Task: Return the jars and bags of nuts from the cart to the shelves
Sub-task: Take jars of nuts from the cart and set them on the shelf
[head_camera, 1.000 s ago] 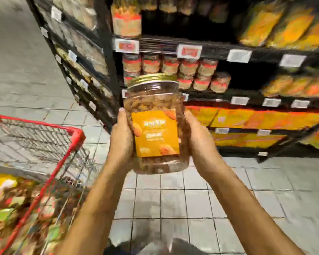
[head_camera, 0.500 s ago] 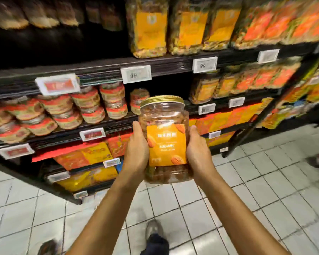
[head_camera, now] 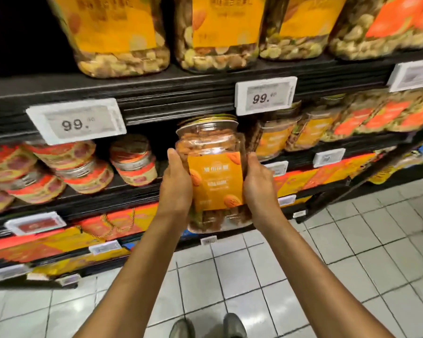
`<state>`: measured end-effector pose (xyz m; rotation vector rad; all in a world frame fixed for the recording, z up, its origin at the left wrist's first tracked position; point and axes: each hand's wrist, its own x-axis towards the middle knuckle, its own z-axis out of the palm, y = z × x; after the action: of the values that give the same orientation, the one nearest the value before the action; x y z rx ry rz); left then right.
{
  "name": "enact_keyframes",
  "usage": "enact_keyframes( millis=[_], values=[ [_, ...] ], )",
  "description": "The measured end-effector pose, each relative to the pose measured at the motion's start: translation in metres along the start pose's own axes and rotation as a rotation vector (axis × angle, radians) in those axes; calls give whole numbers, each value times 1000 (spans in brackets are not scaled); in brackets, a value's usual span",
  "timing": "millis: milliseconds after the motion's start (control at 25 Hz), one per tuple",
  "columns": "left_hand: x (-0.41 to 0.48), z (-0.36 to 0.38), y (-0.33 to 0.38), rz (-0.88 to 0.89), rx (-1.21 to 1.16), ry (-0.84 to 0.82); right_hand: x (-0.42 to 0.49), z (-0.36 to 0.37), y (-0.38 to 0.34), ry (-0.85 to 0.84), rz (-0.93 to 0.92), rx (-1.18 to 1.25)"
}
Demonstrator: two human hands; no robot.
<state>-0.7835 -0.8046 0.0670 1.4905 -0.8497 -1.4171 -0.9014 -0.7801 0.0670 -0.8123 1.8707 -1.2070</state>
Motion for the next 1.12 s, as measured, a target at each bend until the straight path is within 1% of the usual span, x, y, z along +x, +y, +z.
enact_keyframes(
  millis=[160, 280, 360, 440, 480, 600, 680, 760, 920, 1040, 1120],
  values=[
    [32, 20, 13, 36, -26, 114, 43, 12, 1, -38, -94, 121],
    [60, 37, 13, 60, -54, 256, 76, 24, 1, -47, -190, 157],
    [76, 41, 8, 83, -113, 310, 89, 32, 9, -131, -273, 128],
    [86, 42, -2, 132, -190, 280, 93, 37, 15, -206, -319, 110],
    [89, 43, -7, 163, -198, 264, 93, 40, 17, -202, -327, 113],
    [91, 35, -26, 286, -129, 245, 79, 41, 34, -81, -403, 125],
    [94, 27, -32, 347, -185, 188, 60, 34, 52, -72, -431, 187],
    [96, 21, -32, 363, -267, 84, 47, 27, 66, -105, -473, 175],
    [93, 28, -34, 397, -232, 66, 46, 22, 77, -125, -597, 2],
    [77, 41, -43, 412, -200, 7, 43, 13, 80, -43, -628, -15],
    [71, 52, -50, 386, -192, 24, 47, 4, 77, -5, -623, -22]
  ],
)
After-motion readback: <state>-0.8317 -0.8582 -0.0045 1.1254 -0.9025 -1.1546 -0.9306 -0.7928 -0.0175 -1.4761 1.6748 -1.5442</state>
